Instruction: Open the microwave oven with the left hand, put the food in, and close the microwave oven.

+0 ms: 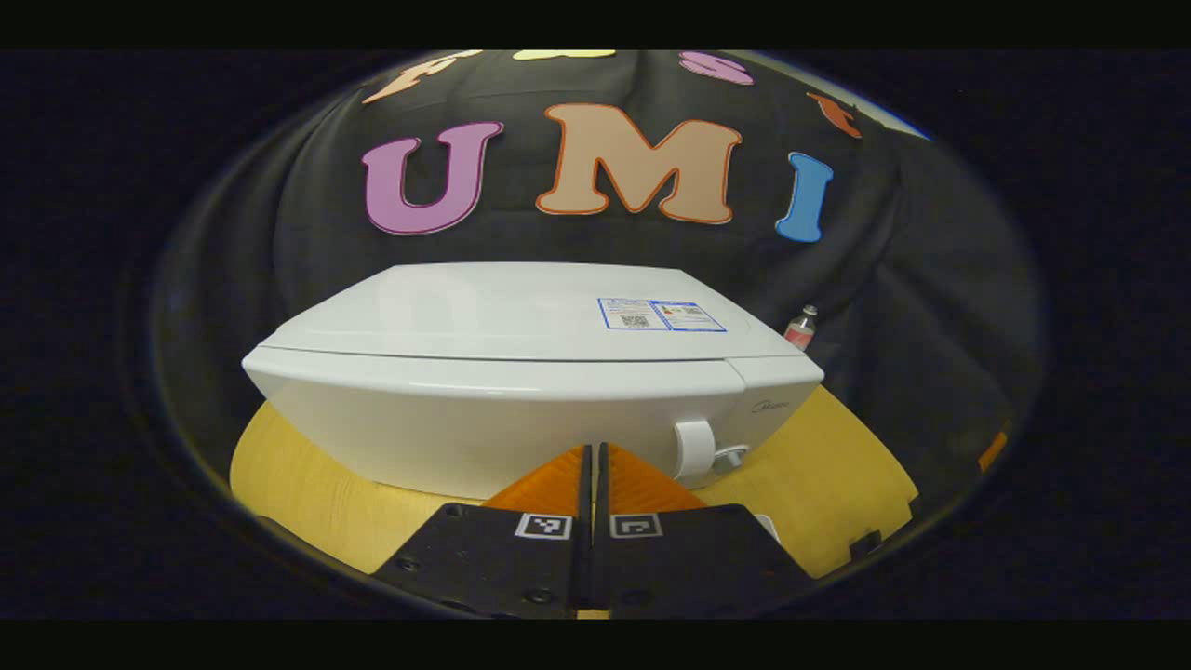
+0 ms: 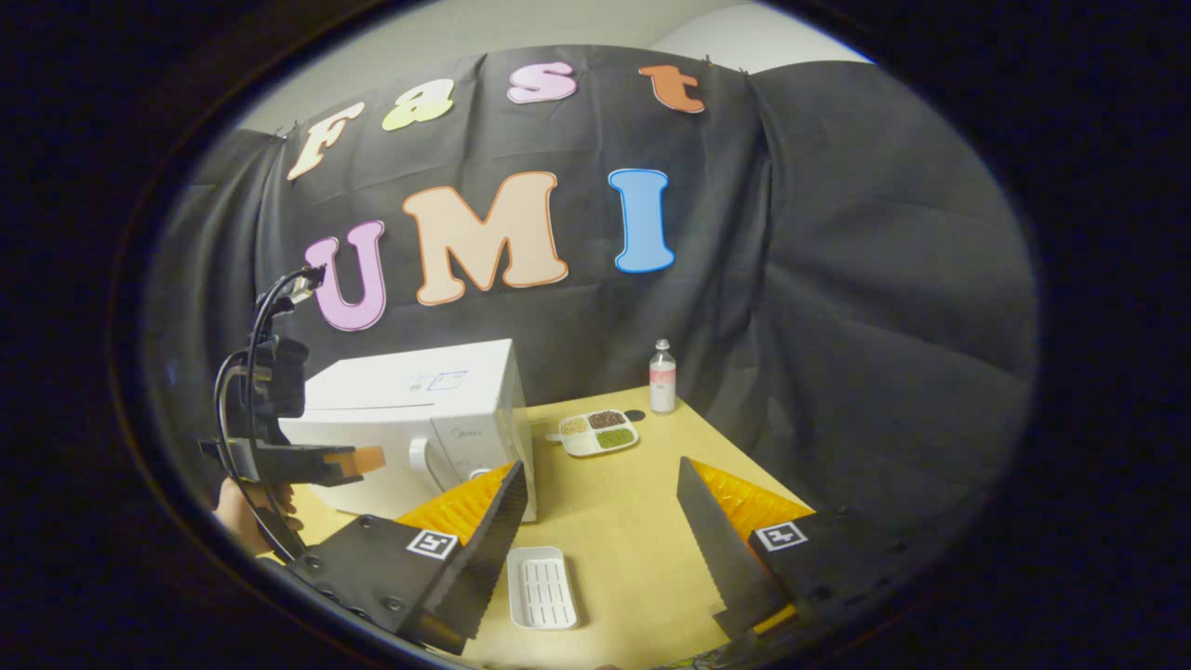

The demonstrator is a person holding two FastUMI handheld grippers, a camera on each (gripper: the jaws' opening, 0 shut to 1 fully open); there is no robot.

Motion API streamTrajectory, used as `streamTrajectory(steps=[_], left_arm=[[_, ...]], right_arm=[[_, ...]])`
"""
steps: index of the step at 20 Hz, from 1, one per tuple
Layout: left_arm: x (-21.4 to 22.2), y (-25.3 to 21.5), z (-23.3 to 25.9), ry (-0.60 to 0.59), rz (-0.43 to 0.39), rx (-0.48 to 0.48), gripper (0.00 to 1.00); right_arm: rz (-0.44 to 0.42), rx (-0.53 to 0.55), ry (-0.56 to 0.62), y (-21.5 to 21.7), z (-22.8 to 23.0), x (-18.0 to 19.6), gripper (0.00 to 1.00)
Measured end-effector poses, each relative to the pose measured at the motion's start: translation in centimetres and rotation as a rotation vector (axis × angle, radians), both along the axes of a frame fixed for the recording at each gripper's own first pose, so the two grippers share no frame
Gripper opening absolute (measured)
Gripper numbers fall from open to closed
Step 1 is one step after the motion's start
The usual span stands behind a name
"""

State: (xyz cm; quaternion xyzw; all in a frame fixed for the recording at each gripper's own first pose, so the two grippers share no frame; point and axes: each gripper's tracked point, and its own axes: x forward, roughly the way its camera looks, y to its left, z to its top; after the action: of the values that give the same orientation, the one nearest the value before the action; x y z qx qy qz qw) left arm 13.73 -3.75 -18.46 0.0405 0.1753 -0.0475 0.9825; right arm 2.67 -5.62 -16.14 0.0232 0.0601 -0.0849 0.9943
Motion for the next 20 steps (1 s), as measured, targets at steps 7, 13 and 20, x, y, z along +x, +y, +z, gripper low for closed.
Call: streamTrajectory(steps=[7, 13, 20], left_arm=[[-6.1, 2.9, 2.2, -0.035, 0.026, 0.025, 0.07], [-10.1, 4.7, 4.8, -0.1, 0.104, 0.027, 0.16], [-11.9, 6.8, 7.3, -0.158, 0.237, 0.041, 0.65]], right_arm=[[0.004, 0.005, -0.004, -0.4, 0.1, -0.1, 0.91], [0.065, -0.051, -0.042, 0.8, 1.7, 0.6, 0.91], [0.229, -0.045, -0.027, 3.8, 4.3, 1.6, 0.93]])
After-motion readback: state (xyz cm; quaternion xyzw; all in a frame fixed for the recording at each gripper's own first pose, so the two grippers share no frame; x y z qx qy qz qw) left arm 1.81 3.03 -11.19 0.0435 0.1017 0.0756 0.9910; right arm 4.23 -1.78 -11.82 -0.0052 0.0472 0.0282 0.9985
